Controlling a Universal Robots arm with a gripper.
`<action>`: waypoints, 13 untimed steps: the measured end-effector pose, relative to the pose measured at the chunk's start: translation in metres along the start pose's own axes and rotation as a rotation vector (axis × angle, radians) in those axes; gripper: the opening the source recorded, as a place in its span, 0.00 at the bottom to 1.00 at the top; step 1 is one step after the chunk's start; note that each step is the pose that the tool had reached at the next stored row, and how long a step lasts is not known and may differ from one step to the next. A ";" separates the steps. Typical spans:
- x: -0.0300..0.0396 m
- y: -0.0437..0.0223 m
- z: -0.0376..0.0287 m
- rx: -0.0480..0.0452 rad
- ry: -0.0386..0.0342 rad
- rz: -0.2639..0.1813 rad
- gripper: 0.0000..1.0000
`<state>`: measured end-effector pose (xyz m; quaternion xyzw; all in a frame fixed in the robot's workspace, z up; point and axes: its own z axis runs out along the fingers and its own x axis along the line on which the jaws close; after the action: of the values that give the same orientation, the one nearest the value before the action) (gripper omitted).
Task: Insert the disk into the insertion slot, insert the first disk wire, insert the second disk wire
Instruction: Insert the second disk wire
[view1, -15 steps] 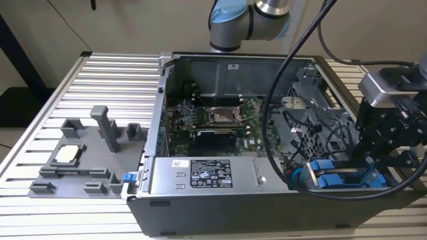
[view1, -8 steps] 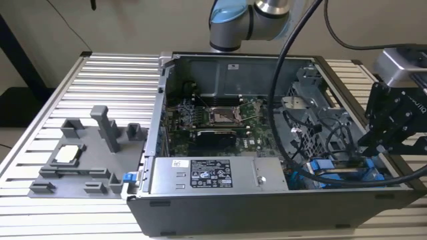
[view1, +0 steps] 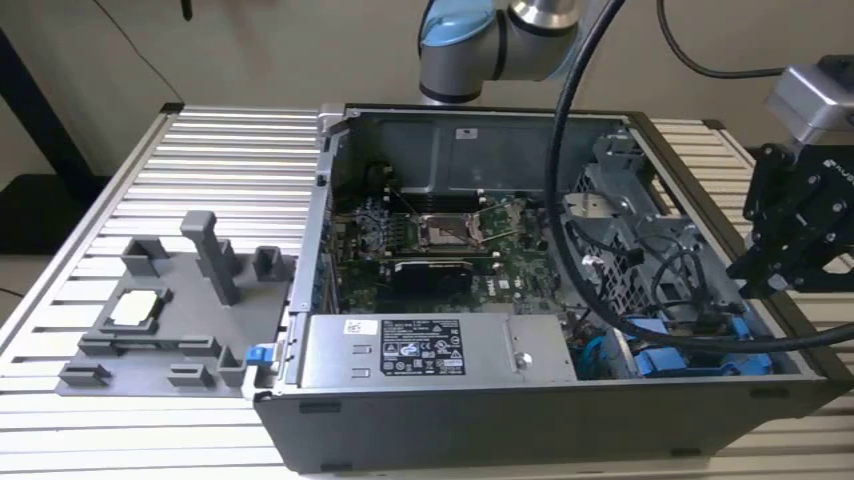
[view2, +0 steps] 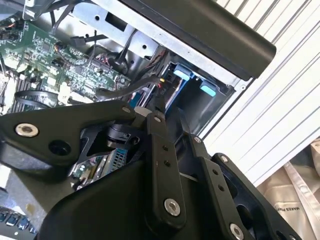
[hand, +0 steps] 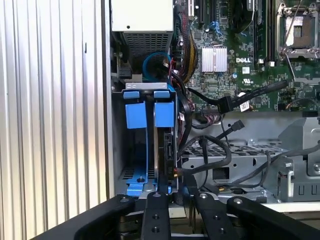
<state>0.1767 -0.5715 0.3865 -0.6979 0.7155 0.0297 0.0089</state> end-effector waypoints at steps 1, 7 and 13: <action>0.0000 0.0000 -0.0002 0.0000 0.0002 0.000 0.27; -0.0102 0.0002 0.0003 0.0000 0.0003 0.000 0.27; -0.0296 0.0007 0.0013 0.0000 0.0003 0.000 0.27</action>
<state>0.1767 -0.5418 0.3868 -0.6979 0.7155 0.0296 0.0088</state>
